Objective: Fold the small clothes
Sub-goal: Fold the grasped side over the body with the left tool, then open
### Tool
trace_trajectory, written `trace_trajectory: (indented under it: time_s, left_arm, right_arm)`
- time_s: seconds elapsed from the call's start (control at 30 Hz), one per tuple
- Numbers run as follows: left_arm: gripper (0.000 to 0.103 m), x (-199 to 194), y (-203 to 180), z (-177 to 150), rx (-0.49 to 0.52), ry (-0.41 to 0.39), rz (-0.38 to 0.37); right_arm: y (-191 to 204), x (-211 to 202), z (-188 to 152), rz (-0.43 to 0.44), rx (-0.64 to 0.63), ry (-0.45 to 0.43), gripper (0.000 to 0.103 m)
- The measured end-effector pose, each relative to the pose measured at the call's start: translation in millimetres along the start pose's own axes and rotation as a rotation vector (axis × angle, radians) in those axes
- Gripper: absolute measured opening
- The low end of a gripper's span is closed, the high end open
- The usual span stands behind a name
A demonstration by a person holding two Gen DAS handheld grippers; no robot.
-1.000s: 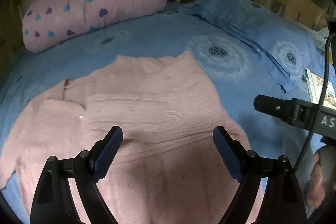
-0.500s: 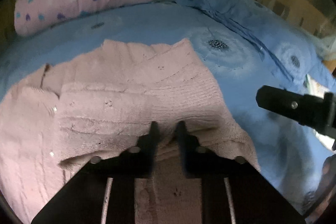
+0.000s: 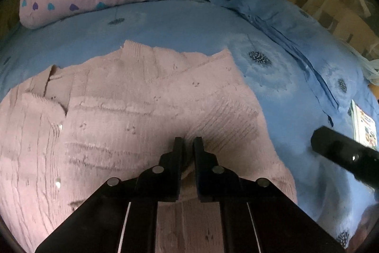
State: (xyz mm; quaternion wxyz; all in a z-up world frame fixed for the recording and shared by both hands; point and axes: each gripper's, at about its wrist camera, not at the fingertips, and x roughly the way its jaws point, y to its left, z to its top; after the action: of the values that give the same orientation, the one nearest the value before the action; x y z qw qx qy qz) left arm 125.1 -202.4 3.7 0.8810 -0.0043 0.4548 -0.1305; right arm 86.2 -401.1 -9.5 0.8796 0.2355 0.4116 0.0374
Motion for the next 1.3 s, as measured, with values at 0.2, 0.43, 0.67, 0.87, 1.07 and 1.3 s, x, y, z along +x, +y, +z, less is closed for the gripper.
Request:
trace_trajectory:
  time_s: [0.2, 0.43, 0.67, 0.87, 1.07, 1.3]
  left_arm:
    - [0.0, -24.4, 7.3, 1.5, 0.015, -0.078, 0.012]
    - [0.0, -71.2, 54.7, 10.3, -0.069, -0.171, 0.101]
    - [0.0, -119.6, 127.9, 13.5, -0.159, -0.237, 0.229]
    - [0.0, -139.1, 184.6, -3.1, -0.207, -0.234, 0.319]
    - [0.0, -126.7, 220.5, -30.4, -0.259, -0.158, 0.338]
    - [0.0, -99.7, 231.7, -55.2, -0.288, -0.045, 0.327]
  right_arm:
    - [0.4, 0.1, -0.5, 0.006, 0.004, 0.004, 0.08]
    - [3.6, 1.1, -2.0, 0.008, -0.008, 0.007, 0.08]
    - [11.5, 4.6, -5.8, 0.006, -0.039, 0.017, 0.08]
    - [19.7, 10.4, -9.6, 0.005, -0.066, 0.036, 0.08]
    - [28.5, 17.6, -13.9, -0.002, -0.104, 0.059, 0.08]
    - [35.6, 28.0, -20.9, -0.004, -0.137, 0.099, 0.08]
